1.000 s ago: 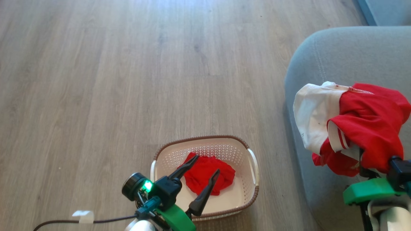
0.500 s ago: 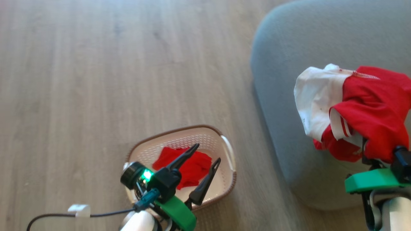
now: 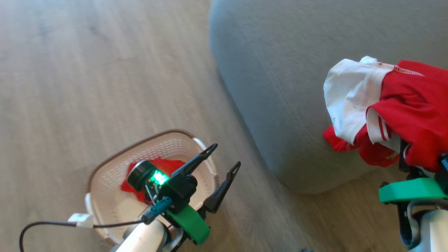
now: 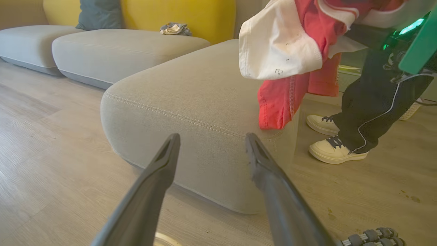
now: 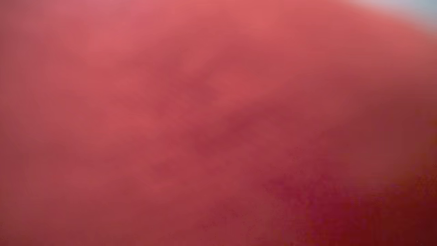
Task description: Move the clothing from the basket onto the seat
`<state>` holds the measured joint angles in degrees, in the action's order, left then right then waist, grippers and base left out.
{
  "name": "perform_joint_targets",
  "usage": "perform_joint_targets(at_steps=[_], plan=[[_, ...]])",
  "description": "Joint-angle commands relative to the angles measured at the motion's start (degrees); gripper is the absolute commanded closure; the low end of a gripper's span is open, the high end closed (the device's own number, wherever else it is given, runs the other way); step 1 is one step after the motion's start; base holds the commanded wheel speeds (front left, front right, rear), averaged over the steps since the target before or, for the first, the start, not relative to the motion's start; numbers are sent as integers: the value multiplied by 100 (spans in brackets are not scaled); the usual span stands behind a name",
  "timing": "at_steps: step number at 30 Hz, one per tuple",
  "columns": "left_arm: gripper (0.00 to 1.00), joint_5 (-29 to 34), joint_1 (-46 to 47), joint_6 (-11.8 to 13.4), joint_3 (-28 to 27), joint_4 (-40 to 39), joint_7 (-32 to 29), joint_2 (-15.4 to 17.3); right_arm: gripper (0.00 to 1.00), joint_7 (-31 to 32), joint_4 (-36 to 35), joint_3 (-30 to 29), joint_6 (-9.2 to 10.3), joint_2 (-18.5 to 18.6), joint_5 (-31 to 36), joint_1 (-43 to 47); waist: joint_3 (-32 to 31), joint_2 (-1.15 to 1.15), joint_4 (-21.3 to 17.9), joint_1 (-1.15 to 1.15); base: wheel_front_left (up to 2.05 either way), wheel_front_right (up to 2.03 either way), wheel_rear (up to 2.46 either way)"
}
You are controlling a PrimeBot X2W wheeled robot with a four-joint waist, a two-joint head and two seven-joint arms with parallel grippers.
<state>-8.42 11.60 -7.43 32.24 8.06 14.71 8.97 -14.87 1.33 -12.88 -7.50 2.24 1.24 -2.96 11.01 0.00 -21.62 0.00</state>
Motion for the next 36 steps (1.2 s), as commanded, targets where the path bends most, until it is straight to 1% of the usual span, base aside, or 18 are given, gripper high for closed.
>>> perform_joint_targets(at_steps=[1,5,13,19,31,36], plan=[[0,62,226,-6,-122,-219,29,98,100,-13,-244,99,1,64,-82,-218,237,0,-376,0,0,0,0],[0,96,297,-6,-22,-227,29,231,100,-13,-274,89,1,64,-181,-222,390,0,-664,0,0,0,0],[0,18,522,-6,374,-160,29,367,100,-13,-367,-209,1,64,-381,-116,514,0,-799,0,0,0,0],[0,-34,652,-6,618,-110,29,434,100,-13,-407,-243,1,64,-489,-37,532,0,-846,0,0,0,0],[0,-20,695,-6,565,-96,29,418,100,-13,-428,-264,1,64,-443,-135,569,0,-823,0,0,0,0],[0,45,717,-6,484,-214,29,493,100,-13,-534,-253,1,64,-294,-481,780,0,-795,0,0,0,0]])
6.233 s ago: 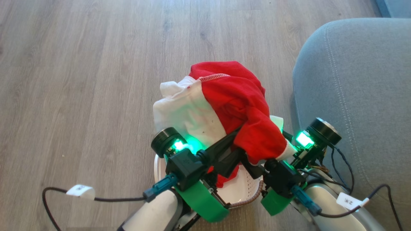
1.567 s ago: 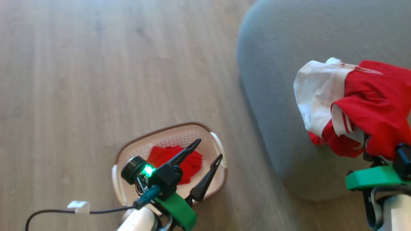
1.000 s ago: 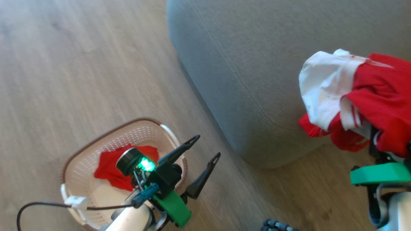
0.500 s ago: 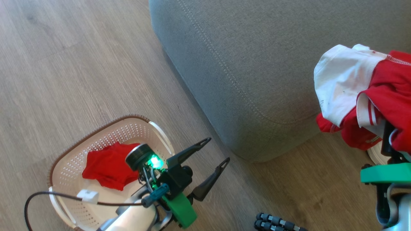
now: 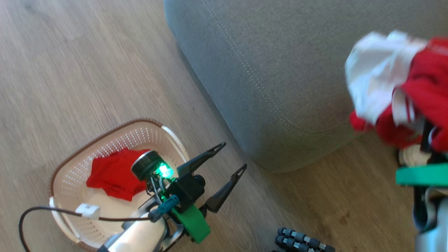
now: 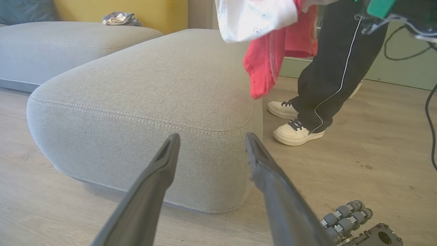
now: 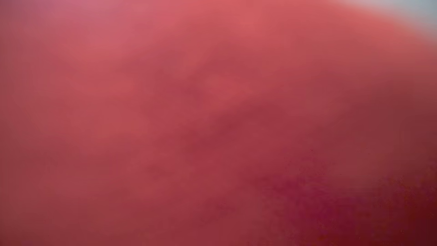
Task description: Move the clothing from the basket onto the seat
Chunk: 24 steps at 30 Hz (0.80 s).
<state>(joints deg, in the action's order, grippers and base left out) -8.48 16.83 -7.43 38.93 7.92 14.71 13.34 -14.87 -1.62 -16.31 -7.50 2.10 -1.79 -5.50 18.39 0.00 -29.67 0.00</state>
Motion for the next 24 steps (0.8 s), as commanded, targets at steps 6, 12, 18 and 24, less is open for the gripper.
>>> perform_joint_targets(at_steps=[6,12,18,24], plan=[[0,123,247,-6,-211,-437,29,276,100,-13,-496,9,1,77,196,-918,463,0,77,0,0,0,0],[0,142,447,-6,22,-579,29,561,100,-13,-750,-162,1,85,716,-1753,940,0,315,0,0,0,0],[0,87,700,-6,152,-655,29,798,100,-13,-427,-396,1,475,692,-2730,1373,0,579,0,0,0,0],[0,73,964,-6,262,-762,29,946,100,-13,458,-738,1,961,531,-3772,1775,0,874,0,0,0,0]])
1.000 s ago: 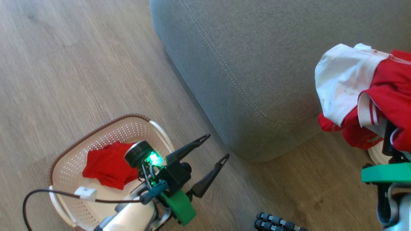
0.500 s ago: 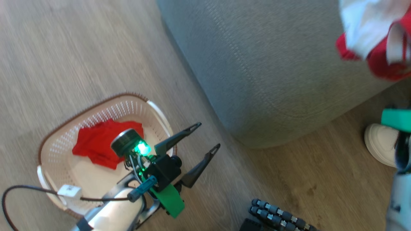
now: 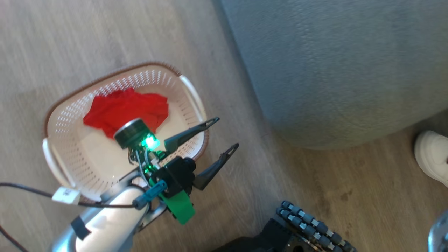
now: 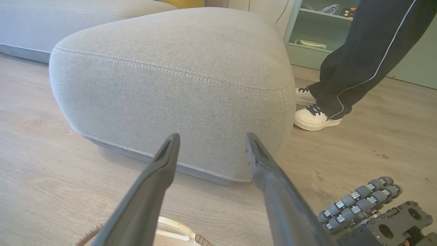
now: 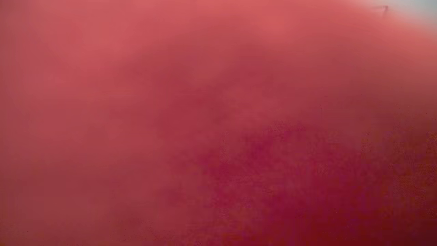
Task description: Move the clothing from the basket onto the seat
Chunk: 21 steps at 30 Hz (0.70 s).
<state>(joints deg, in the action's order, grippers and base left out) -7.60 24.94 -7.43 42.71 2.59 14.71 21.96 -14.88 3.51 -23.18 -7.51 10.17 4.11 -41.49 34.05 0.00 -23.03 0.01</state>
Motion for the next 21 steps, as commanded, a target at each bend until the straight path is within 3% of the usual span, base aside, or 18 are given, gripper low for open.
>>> perform_joint_targets(at_steps=[1,7,13,21], plan=[[0,-14,205,-6,-97,-239,29,90,100,-12,121,-147,2,195,-87,-329,269,0,275,-1,0,0,0],[0,-37,353,-6,-33,-286,29,87,100,-12,1392,-569,2,558,-142,-1177,510,0,568,-1,0,0,0],[0,-53,455,-6,112,-292,29,69,100,-12,3303,-1218,2,974,7,-1954,719,0,831,-1,0,0,0],[0,-74,518,-6,160,-299,29,21,100,23,4302,-1851,2,1072,475,-2326,863,0,1017,-1,0,0,0]])
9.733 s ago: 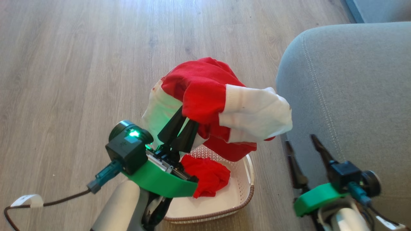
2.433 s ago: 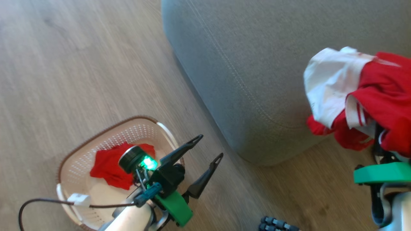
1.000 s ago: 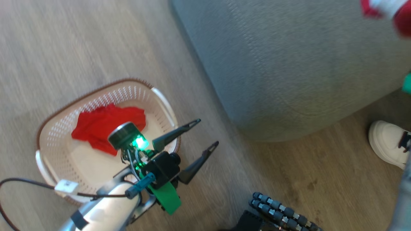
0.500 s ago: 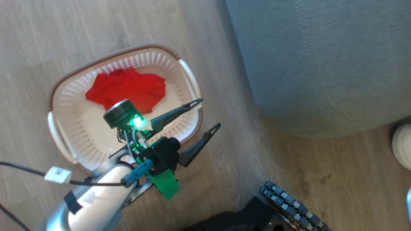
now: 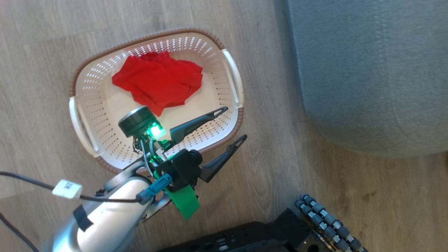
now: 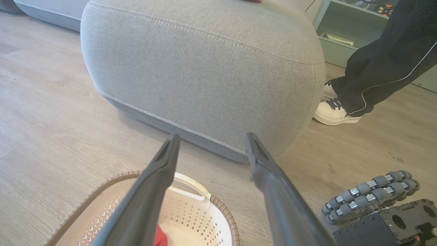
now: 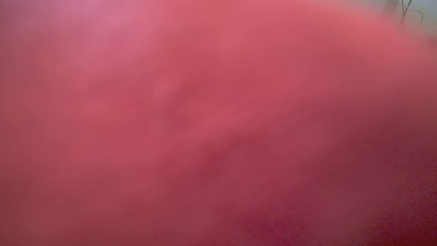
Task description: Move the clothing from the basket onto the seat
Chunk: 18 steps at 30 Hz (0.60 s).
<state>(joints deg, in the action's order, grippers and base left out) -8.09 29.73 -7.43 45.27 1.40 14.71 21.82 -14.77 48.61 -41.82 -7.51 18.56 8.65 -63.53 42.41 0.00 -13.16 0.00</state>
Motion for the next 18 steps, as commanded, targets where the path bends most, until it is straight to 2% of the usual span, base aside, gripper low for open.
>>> perform_joint_targets(at_steps=[1,9,18], plan=[[0,-34,57,-6,-118,-177,29,32,100,31,-115,-40,2,265,110,-164,54,0,62,0,0,0,0],[0,-23,101,-6,-262,-195,29,10,100,390,574,-341,2,314,847,-235,205,0,198,0,0,0,0],[0,-21,82,-6,-286,-163,29,-12,100,428,893,-635,2,113,1258,-247,218,0,219,0,0,0,0]])
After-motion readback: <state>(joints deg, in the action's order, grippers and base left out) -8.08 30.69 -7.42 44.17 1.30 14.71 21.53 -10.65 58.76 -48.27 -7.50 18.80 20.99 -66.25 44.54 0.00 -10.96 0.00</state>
